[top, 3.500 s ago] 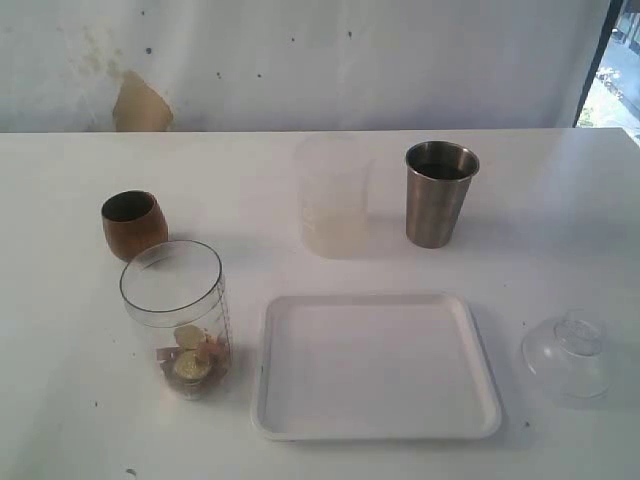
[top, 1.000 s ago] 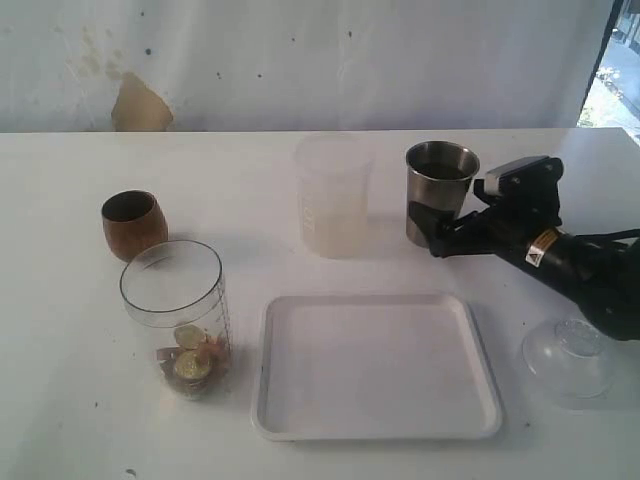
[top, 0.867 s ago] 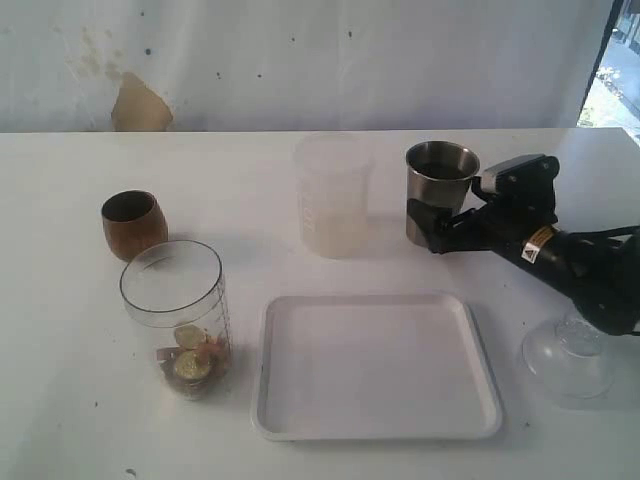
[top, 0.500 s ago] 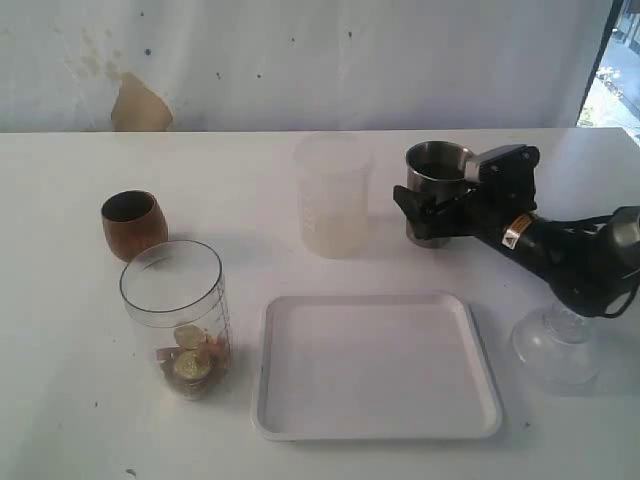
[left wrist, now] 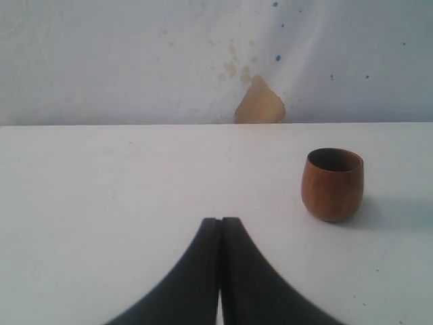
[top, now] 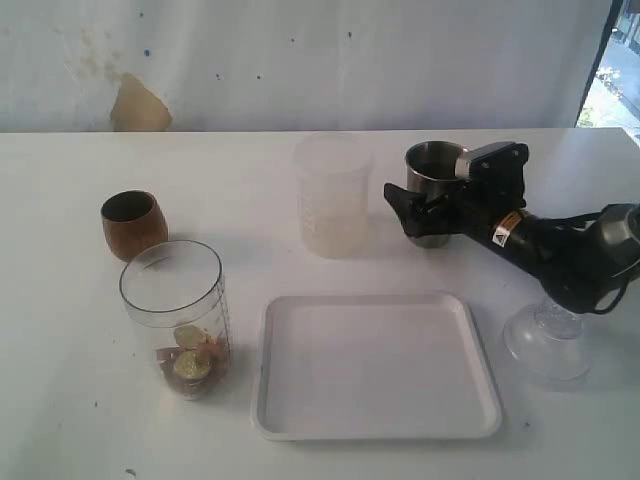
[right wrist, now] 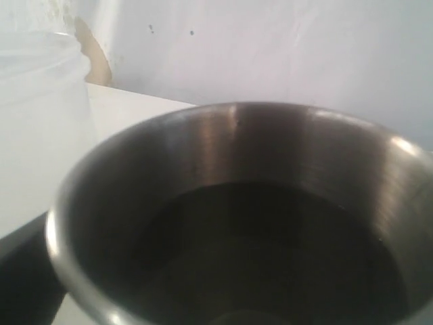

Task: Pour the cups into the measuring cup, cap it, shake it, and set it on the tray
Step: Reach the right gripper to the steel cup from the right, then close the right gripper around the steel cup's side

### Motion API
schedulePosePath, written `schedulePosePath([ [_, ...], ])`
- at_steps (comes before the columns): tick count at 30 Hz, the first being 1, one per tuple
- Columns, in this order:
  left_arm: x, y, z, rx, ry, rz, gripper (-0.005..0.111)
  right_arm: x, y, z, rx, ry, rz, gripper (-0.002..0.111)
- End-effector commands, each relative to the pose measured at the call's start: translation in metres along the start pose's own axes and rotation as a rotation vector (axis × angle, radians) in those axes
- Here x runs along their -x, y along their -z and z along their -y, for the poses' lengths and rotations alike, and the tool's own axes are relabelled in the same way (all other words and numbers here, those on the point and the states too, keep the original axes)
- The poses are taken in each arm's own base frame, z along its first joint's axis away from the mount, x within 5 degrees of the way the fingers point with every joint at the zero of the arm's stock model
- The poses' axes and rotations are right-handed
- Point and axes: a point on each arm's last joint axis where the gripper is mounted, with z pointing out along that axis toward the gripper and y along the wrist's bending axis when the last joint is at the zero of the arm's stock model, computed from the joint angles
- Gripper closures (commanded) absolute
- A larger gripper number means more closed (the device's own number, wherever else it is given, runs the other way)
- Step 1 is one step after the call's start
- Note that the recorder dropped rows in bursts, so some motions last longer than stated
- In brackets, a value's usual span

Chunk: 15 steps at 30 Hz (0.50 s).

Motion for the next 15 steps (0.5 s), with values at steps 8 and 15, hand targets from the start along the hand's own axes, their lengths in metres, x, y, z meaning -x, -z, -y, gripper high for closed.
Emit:
schedulePosePath([
  [8, 0.0, 0.0, 0.0, -0.005, -0.005, 0.014, 0.107, 0.024, 0.002, -0.002, -0.009, 0.033, -0.097, 0.004],
  [15, 0.0, 0.0, 0.0, -0.005, -0.005, 0.014, 0.107, 0.02, 0.005, 0.005, -0.021, 0.078, -0.125, 0.004],
])
